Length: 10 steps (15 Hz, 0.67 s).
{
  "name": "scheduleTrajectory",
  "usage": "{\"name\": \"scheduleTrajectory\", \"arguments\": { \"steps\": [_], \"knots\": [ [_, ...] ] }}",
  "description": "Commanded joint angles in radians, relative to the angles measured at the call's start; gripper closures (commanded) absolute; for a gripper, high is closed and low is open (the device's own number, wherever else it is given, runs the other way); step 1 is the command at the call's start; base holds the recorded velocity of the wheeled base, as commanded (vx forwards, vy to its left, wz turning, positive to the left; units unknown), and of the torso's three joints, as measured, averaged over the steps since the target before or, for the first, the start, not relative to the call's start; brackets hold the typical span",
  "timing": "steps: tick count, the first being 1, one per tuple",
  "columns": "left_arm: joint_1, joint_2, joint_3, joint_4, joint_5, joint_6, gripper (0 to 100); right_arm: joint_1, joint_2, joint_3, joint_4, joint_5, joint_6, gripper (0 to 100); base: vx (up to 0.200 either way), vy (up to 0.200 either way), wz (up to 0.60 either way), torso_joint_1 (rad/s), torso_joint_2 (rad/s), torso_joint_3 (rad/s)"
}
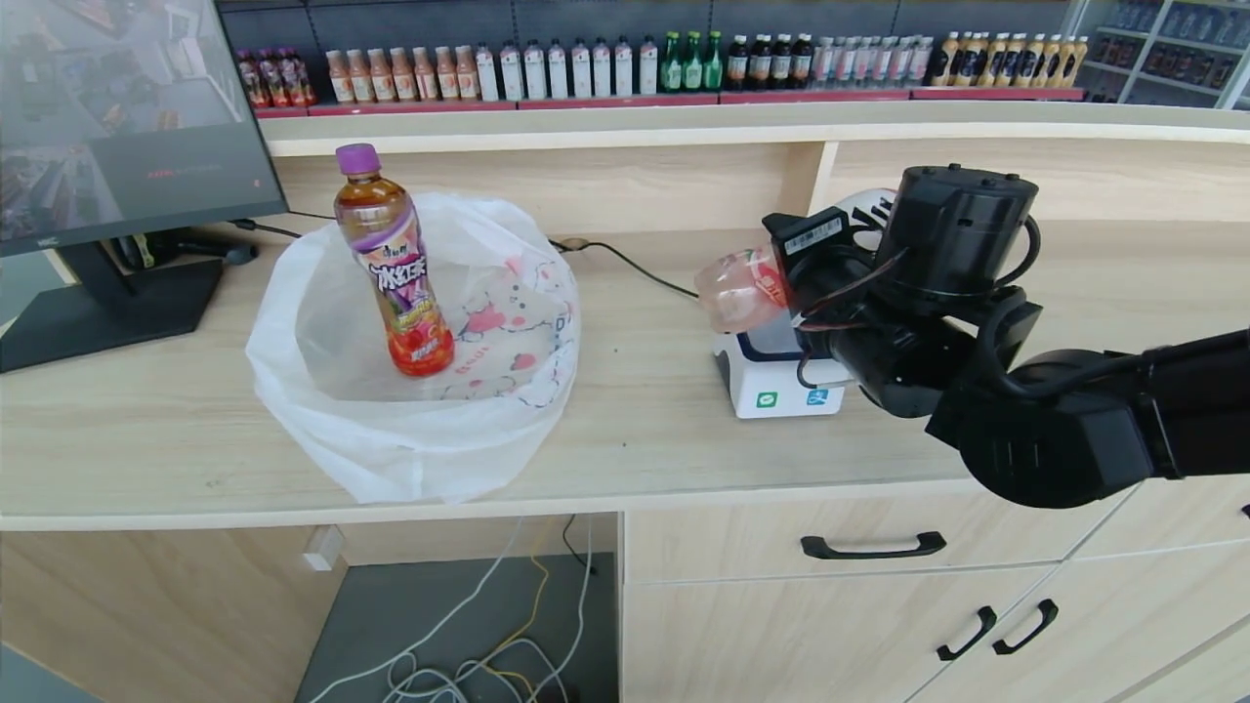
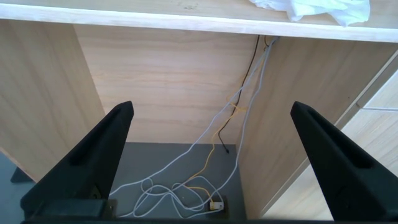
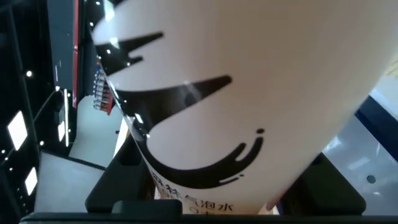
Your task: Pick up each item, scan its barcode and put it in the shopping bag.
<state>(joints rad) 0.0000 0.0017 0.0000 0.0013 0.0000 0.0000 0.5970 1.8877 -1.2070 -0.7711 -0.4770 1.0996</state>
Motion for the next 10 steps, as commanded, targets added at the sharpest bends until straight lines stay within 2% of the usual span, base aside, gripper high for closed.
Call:
{"name": "scheduleTrajectory", "arguments": {
  "steps": [1,4,10],
  "knots": [
    [0.000,0.000,0.000,-0.001,0.000,0.000,0,-0.020,0.016,-0.003,0.001,0.000,0.025,100,0.000,0.000,0.00,0.000,0.00,0.000],
    [0.000,0.000,0.000,-0.001,0.000,0.000,0,-0.023,0.014,0.004,0.001,0.000,0.085,100,0.000,0.000,0.00,0.000,0.00,0.000],
    [0.000,0.000,0.000,0.000,0.000,0.000,0,-0.036,0.016,0.007,0.001,0.000,0.102,100,0.000,0.000,0.00,0.000,0.00,0.000]
  ]
}}
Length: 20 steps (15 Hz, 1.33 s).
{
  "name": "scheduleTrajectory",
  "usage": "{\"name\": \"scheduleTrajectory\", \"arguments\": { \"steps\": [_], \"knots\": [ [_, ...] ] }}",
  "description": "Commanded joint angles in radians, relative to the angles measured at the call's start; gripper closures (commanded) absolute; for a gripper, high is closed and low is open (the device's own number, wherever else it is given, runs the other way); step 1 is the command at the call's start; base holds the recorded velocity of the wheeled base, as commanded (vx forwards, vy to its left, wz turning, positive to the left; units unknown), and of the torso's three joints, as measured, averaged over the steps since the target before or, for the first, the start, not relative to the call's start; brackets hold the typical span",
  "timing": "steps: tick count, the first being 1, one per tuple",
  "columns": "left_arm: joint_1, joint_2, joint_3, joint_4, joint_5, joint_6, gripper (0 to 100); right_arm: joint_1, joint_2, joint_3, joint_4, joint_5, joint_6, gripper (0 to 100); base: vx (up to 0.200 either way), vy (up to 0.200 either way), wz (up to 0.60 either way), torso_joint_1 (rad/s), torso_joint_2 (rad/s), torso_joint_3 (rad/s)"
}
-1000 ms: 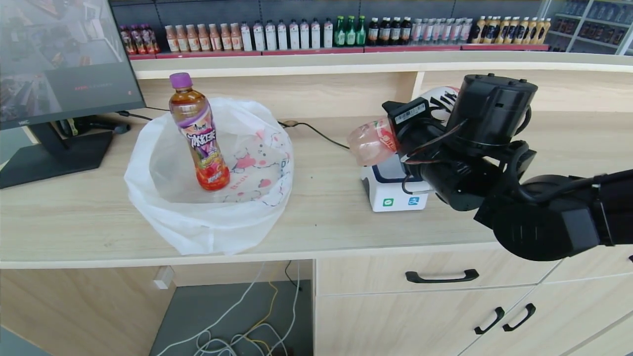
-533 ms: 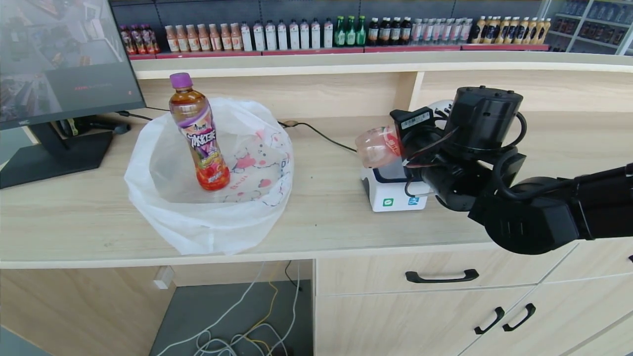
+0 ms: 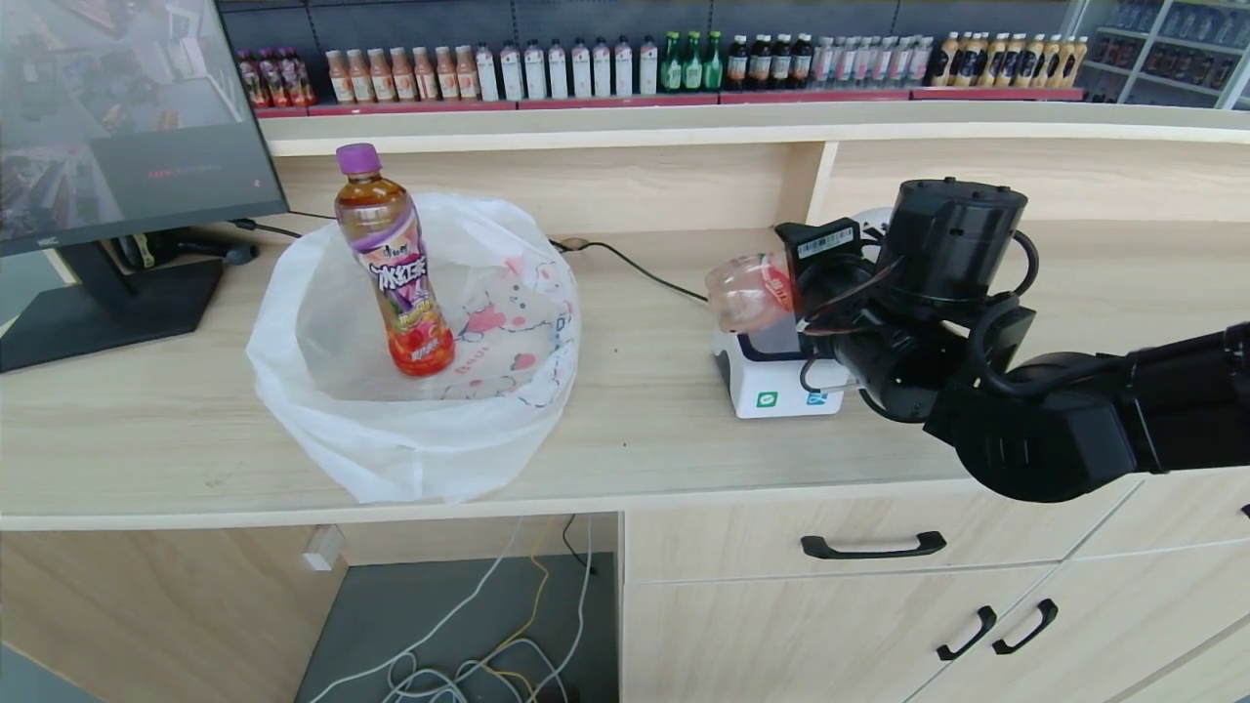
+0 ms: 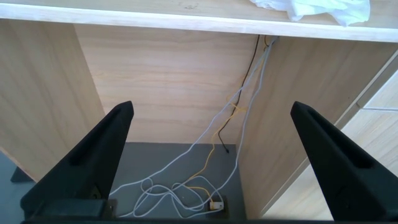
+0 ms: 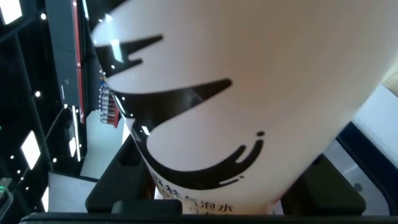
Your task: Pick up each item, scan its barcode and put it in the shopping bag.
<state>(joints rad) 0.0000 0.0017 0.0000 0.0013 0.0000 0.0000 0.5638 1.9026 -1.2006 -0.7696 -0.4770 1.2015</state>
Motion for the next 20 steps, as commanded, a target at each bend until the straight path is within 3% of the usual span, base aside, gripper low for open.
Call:
{"name": "scheduleTrajectory", "arguments": {
  "steps": [1,20],
  "knots": [
    [0.000,0.000,0.000,-0.001,0.000,0.000,0,-0.004,0.001,0.000,0.000,0.000,0.000,100,0.000,0.000,0.00,0.000,0.00,0.000],
    [0.000,0.000,0.000,0.000,0.000,0.000,0,-0.005,-0.014,0.001,0.000,0.001,0.006,100,0.000,0.000,0.00,0.000,0.00,0.000]
  ]
}}
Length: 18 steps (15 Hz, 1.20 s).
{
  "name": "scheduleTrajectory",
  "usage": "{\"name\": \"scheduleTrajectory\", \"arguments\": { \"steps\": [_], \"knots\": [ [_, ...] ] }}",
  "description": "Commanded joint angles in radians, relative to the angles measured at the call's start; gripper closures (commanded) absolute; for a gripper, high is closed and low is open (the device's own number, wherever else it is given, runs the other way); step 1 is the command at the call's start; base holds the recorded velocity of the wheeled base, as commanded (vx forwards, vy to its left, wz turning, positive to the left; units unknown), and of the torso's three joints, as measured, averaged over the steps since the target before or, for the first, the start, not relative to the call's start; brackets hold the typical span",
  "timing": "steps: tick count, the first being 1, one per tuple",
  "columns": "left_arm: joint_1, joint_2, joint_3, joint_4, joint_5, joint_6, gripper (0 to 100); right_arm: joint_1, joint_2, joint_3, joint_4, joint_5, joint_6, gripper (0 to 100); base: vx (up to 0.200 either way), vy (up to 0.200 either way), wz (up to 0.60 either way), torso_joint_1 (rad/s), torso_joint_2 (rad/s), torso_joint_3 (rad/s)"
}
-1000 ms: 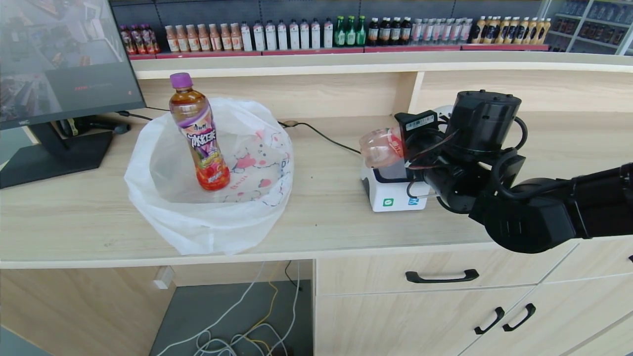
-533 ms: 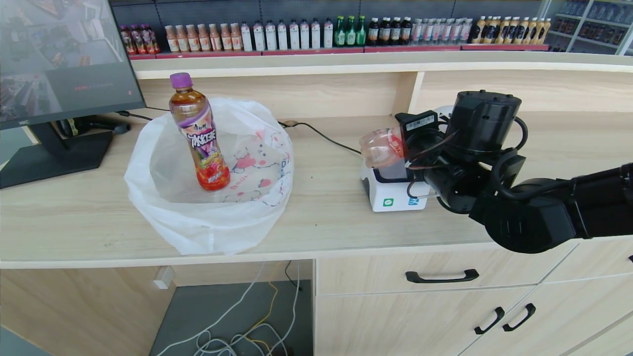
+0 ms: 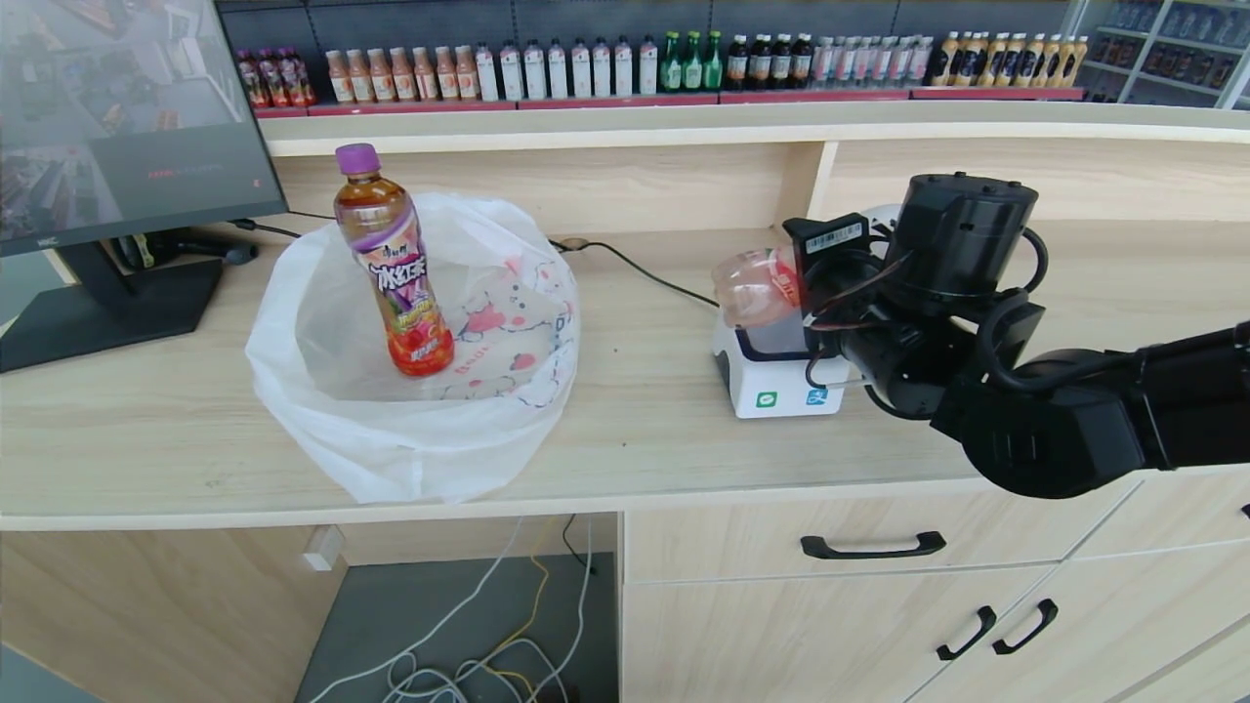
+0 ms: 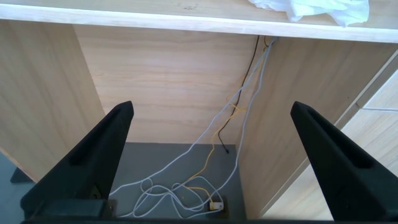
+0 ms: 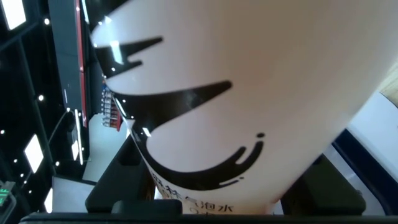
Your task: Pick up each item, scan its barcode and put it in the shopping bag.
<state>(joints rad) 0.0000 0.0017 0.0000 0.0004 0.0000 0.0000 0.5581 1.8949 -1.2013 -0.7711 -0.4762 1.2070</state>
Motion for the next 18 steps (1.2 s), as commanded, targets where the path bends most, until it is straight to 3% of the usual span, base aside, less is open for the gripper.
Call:
{"name": "scheduleTrajectory", "arguments": {
  "steps": [1,7,10,13,15,18],
  "knots": [
    [0.000,0.000,0.000,0.001,0.000,0.000,0,0.000,-0.008,0.002,-0.001,-0.001,0.002,100,0.000,0.000,0.00,0.000,0.00,0.000],
    [0.000,0.000,0.000,0.001,0.000,0.000,0,0.005,-0.062,0.020,0.003,-0.002,-0.018,100,0.000,0.000,0.00,0.000,0.00,0.000],
    [0.000,0.000,0.000,0.001,0.000,0.000,0,0.008,-0.088,0.028,-0.002,-0.004,-0.147,100,0.000,0.000,0.00,0.000,0.00,0.000],
    [0.000,0.000,0.000,0.001,0.000,0.000,0,0.040,-0.157,0.026,-0.007,-0.002,-0.359,100,0.000,0.000,0.00,0.000,0.00,0.000],
    [0.000,0.000,0.000,0.001,0.000,-0.002,0,0.056,-0.172,0.022,-0.013,-0.001,-0.572,100,0.000,0.000,0.00,0.000,0.00,0.000],
    [0.000,0.000,0.000,0.001,0.000,0.000,0,0.085,-0.185,0.028,-0.122,0.004,-0.854,100,0.000,0.000,0.00,0.000,0.00,0.000]
  ]
}}
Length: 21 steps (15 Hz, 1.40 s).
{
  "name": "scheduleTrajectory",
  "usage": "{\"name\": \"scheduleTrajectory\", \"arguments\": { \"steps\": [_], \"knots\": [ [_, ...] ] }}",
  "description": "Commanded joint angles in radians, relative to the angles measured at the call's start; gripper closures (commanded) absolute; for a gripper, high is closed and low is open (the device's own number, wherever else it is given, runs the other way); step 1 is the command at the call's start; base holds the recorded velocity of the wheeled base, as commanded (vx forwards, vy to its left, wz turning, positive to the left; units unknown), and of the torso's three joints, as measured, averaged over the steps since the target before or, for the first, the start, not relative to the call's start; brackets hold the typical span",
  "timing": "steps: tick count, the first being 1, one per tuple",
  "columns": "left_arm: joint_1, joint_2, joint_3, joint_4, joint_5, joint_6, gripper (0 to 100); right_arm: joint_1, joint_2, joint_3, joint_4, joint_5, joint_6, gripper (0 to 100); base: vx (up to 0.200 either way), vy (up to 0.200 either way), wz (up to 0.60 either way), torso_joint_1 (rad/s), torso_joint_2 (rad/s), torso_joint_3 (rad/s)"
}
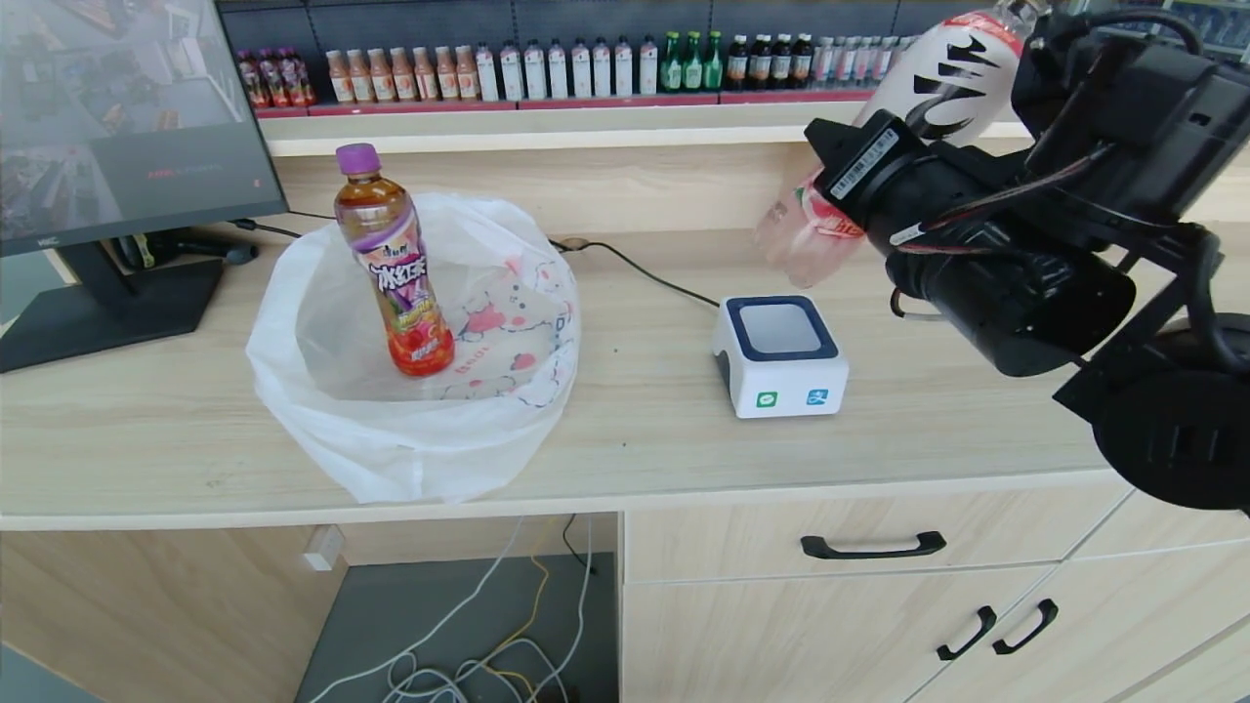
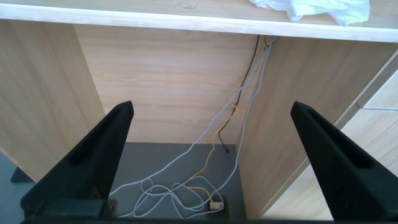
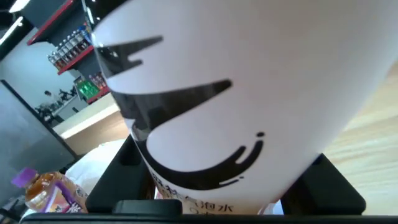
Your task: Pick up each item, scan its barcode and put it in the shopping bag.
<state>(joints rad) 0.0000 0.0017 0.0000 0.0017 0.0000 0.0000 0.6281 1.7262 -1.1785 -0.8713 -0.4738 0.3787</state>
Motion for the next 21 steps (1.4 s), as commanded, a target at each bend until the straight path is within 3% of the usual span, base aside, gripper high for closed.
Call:
{"name": "scheduleTrajectory", "arguments": {
  "steps": [1,2,4,6,7,15,17,21],
  "knots": [
    [0.000,0.000,0.000,0.000,0.000,0.000,0,0.013,-0.017,0.016,-0.084,0.011,-0.175,100,0.000,0.000,0.00,0.000,0.00,0.000],
    [0.000,0.000,0.000,0.000,0.000,-0.002,0,0.013,-0.014,0.065,-0.219,0.064,-0.313,100,0.000,0.000,0.00,0.000,0.00,0.000],
    [0.000,0.000,0.000,0.000,0.000,0.000,0,-0.002,-0.016,0.212,-0.388,0.187,-0.440,100,0.000,0.000,0.00,0.000,0.00,0.000],
    [0.000,0.000,0.000,0.000,0.000,0.002,0,-0.010,-0.050,0.346,-0.443,0.357,-0.557,100,0.000,0.000,0.00,0.000,0.00,0.000],
    [0.000,0.000,0.000,0.000,0.000,0.000,0,-0.013,-0.063,0.379,-0.445,0.391,-0.564,100,0.000,0.000,0.00,0.000,0.00,0.000],
    [0.000,0.000,0.000,0.000,0.000,-0.002,0,-0.014,-0.068,0.450,-0.506,0.366,-0.544,100,0.000,0.000,0.00,0.000,0.00,0.000],
    [0.000,0.000,0.000,0.000,0.000,-0.002,0,-0.002,-0.071,0.514,-0.538,0.310,-0.537,100,0.000,0.200,0.00,0.002,0.00,0.002],
    [0.000,0.000,0.000,0.000,0.000,-0.002,0,-0.028,-0.053,0.502,-0.548,0.307,-0.521,100,0.000,0.200,0.00,0.004,0.00,0.001]
  ]
}}
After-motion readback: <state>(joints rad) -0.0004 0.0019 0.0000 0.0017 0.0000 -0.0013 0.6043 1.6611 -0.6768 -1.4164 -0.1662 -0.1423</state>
